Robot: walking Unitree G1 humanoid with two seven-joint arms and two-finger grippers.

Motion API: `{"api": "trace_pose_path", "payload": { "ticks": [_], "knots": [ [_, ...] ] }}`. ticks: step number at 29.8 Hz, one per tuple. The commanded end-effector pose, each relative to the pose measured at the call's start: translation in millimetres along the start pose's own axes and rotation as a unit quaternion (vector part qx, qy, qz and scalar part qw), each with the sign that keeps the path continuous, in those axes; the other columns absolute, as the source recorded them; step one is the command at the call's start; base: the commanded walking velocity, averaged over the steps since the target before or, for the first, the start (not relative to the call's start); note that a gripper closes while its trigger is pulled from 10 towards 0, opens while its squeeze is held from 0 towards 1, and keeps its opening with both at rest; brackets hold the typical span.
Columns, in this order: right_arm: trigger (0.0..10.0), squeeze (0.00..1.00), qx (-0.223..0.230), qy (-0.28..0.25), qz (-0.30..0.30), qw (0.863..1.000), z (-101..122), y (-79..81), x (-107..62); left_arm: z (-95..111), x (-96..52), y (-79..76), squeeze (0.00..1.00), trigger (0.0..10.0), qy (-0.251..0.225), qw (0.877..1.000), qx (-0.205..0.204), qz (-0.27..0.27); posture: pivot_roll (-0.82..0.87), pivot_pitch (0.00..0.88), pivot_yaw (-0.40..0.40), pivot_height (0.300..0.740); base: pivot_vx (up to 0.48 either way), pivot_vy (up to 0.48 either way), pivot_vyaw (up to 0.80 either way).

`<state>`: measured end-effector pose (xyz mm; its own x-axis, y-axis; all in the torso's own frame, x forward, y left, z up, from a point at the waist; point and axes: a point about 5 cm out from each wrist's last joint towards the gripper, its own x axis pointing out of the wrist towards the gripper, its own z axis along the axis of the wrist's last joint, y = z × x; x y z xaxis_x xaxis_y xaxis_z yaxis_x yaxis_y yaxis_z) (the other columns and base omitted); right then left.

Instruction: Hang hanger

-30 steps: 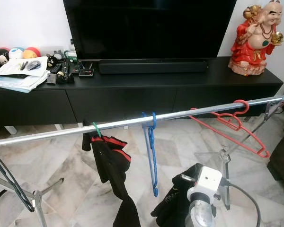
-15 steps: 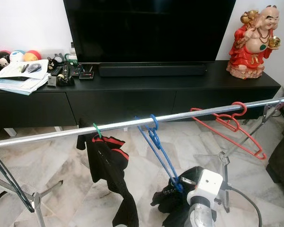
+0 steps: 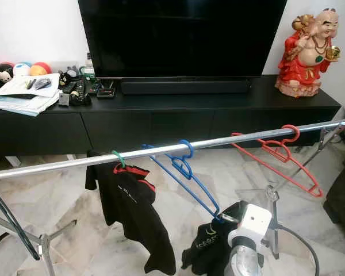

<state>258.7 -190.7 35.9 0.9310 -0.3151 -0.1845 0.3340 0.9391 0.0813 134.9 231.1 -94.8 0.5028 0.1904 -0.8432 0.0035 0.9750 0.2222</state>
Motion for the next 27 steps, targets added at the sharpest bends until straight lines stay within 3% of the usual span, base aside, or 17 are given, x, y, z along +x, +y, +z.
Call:
{"api": "trace_pose_path", "payload": {
  "ticks": [1,20,21,27],
  "knots": [
    [0.0,0.0,-0.003,-0.022,0.002,1.0,11.6,1.7,3.6,-3.5,-0.7,1.5,0.0,10.0,0.004,1.0,0.011,-0.002,0.03,0.018,-0.018,0.74,0.0,0.0,0.0],
    [0.0,0.0,-0.013,-0.01,0.001,1.0,8.4,2.7,4.4,0.4,0.2,2.4,0.0,10.0,0.001,1.0,0.012,-0.004,0.04,0.044,-0.019,0.74,0.0,0.0,0.0],
    [10.0,0.0,-0.015,-0.008,0.0,1.0,8.0,2.8,4.3,0.5,0.2,2.5,0.0,10.0,0.001,1.0,0.012,-0.004,0.04,0.048,-0.019,0.74,0.0,0.0,0.0],
    [10.0,0.0,-0.024,-0.009,0.013,1.0,8.6,5.3,4.9,0.9,0.3,2.9,0.0,10.0,0.001,1.0,0.013,-0.004,0.04,0.053,-0.019,0.74,0.0,0.0,0.0]
  ]
}}
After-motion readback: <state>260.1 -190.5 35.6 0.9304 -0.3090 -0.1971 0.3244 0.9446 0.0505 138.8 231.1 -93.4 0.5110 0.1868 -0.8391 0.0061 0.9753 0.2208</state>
